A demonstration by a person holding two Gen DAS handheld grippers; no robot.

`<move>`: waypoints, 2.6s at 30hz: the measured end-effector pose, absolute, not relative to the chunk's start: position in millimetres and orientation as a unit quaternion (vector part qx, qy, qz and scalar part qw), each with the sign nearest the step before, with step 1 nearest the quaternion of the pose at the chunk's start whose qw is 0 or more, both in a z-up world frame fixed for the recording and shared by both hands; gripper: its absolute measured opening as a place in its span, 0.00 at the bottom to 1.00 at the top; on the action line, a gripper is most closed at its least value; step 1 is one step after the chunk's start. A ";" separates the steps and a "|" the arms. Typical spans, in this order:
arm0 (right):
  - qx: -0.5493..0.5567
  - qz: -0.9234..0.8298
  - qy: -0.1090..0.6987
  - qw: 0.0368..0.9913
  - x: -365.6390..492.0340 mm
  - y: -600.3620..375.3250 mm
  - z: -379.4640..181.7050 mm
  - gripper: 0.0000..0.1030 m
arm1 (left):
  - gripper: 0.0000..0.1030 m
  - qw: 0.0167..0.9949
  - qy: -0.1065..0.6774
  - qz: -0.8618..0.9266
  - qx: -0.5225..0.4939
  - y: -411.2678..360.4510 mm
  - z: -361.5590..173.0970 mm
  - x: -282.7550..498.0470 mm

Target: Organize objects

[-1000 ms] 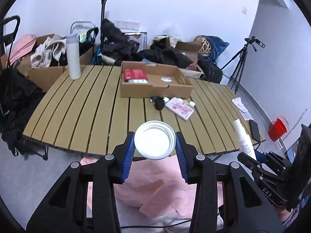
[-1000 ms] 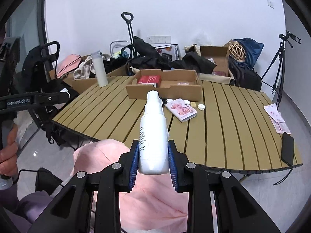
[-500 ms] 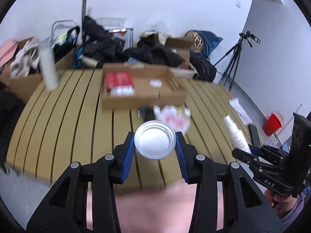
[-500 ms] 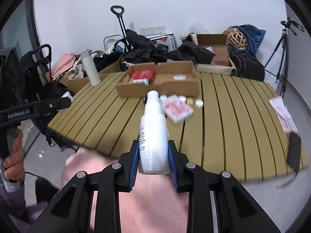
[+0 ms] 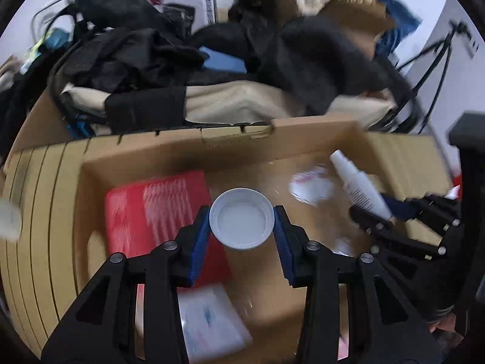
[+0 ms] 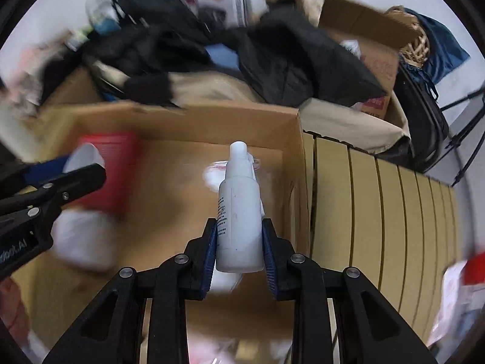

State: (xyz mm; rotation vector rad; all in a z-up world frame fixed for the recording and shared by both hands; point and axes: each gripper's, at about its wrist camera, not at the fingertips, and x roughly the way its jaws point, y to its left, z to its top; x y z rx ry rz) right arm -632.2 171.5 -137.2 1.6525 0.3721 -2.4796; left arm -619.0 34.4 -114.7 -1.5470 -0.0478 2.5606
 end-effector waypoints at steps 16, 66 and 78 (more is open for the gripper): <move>0.546 -0.822 0.149 0.067 -618.9 162.5 -161.0 0.79 | 0.96 0.051 -0.131 0.891 -0.432 -8.6 -106.5 -606.3; 0.367 -0.899 -0.072 0.227 -101.2 251.7 -49.9 0.82 | 1.00 0.116 0.000 0.912 -0.394 0.0 -27.8 -110.6; 0.457 -0.868 -0.109 0.158 -321.4 252.3 -132.1 0.49 | 0.97 0.156 0.008 0.909 -0.387 37.0 -64.2 -288.8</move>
